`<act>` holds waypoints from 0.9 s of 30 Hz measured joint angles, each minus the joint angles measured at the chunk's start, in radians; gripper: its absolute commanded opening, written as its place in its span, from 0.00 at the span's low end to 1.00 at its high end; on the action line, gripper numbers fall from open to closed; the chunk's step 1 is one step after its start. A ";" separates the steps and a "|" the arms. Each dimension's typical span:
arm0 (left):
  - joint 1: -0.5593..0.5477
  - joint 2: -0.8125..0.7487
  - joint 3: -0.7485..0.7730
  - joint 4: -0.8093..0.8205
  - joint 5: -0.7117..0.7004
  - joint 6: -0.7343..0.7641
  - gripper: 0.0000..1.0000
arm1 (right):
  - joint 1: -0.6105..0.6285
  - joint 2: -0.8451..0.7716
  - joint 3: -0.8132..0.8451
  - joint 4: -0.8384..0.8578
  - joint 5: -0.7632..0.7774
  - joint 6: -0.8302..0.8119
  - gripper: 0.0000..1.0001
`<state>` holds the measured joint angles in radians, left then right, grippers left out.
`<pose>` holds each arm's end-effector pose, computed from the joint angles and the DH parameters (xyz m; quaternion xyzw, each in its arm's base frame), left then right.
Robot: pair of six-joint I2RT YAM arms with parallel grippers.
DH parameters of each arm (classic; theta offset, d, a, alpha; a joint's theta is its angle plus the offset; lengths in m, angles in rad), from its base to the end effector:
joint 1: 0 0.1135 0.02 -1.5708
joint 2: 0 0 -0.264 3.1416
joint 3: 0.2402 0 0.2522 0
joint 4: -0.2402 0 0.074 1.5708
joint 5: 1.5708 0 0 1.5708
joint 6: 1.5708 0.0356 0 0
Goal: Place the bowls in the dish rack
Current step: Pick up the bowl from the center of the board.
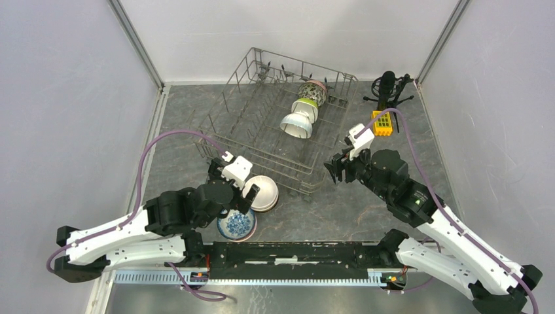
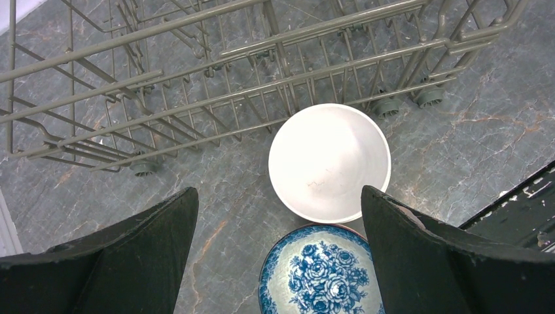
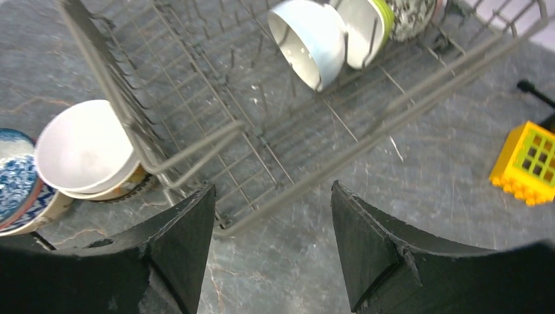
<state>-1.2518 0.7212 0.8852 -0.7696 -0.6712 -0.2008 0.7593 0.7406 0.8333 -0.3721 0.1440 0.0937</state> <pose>0.0641 -0.1235 0.3290 0.2874 0.8002 -0.0729 0.5213 0.1257 0.1123 0.3439 -0.2193 0.7670 0.1960 0.5702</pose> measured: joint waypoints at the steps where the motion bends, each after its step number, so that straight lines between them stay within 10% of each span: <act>1: 0.000 0.000 0.000 0.000 0.000 0.000 1.00 | 0.000 -0.004 -0.013 -0.008 0.016 0.009 0.70; 27: 0.000 0.067 0.004 -0.007 0.028 -0.042 0.99 | 0.000 -0.066 -0.195 -0.034 0.035 0.087 0.66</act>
<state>-1.2522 0.7879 0.8894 -0.7765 -0.6434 -0.2432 0.7589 0.6743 0.6388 -0.4061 0.1791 0.1802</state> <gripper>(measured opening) 0.994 0.668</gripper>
